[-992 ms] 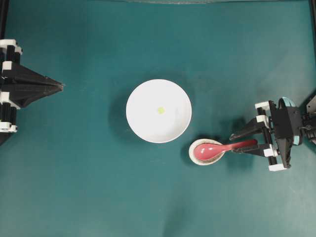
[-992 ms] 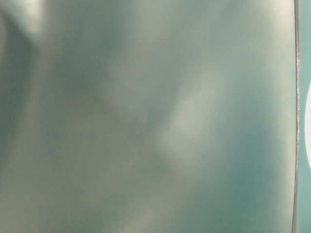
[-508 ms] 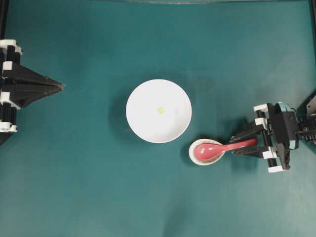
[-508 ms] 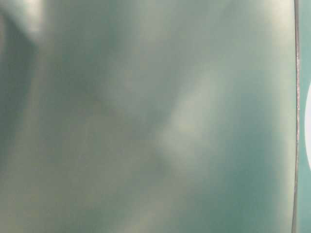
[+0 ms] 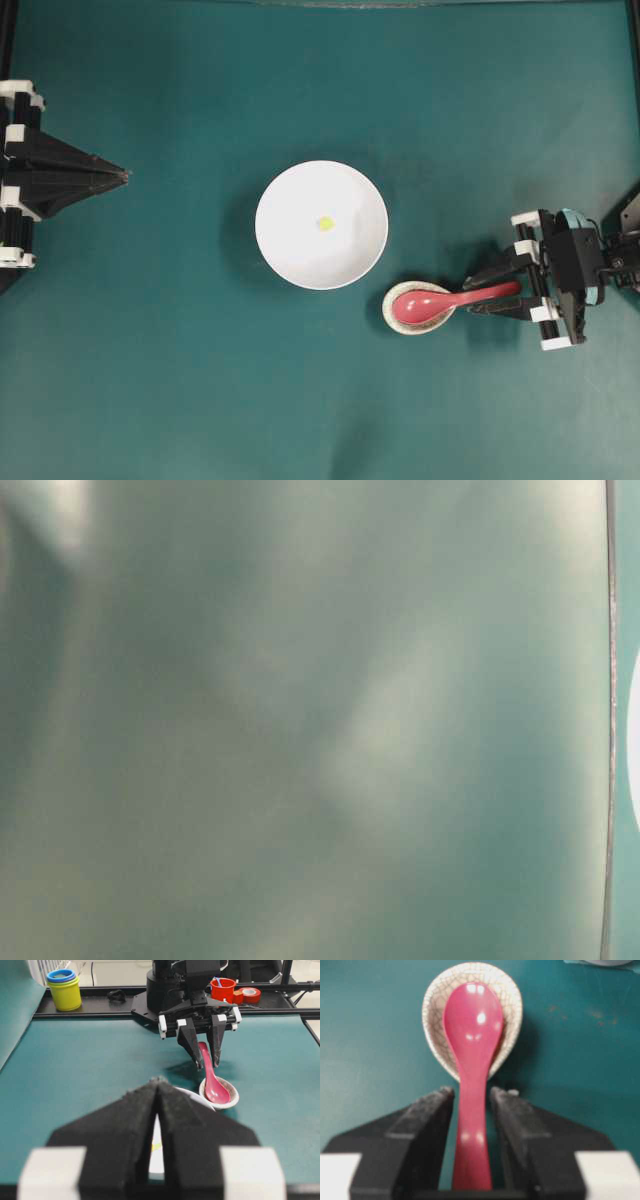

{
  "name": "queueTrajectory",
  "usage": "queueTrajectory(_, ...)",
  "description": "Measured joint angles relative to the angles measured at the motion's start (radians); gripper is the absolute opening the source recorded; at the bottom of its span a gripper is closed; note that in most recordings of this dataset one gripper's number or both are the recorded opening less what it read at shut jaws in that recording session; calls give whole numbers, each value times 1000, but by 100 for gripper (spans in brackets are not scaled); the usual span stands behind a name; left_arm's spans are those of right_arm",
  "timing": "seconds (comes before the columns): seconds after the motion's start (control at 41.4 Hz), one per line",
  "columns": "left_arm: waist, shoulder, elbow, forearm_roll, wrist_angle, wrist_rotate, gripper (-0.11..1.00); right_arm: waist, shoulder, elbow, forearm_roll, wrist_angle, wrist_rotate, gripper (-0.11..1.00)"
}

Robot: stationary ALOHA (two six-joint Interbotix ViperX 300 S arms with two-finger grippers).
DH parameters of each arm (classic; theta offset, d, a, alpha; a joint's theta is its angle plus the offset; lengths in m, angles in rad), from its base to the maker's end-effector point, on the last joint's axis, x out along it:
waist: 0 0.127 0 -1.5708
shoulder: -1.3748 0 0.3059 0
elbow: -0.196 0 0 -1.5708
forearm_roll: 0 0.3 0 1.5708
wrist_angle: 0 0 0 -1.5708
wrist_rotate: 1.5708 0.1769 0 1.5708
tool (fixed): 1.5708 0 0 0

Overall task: Scoop the yellow hexagonal prism block from the bowl with a spoon using the right arm.
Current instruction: 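Close the right gripper on the red spoon handle, then lift the spoon and carry it over the white bowl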

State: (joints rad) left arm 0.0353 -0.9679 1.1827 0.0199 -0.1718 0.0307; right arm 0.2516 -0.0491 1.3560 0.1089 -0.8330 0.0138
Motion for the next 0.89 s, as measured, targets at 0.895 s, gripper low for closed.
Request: queueTrajectory(0.895,0,-8,0,0,2,-3,1,0,-71,-55,8,80,5,22)
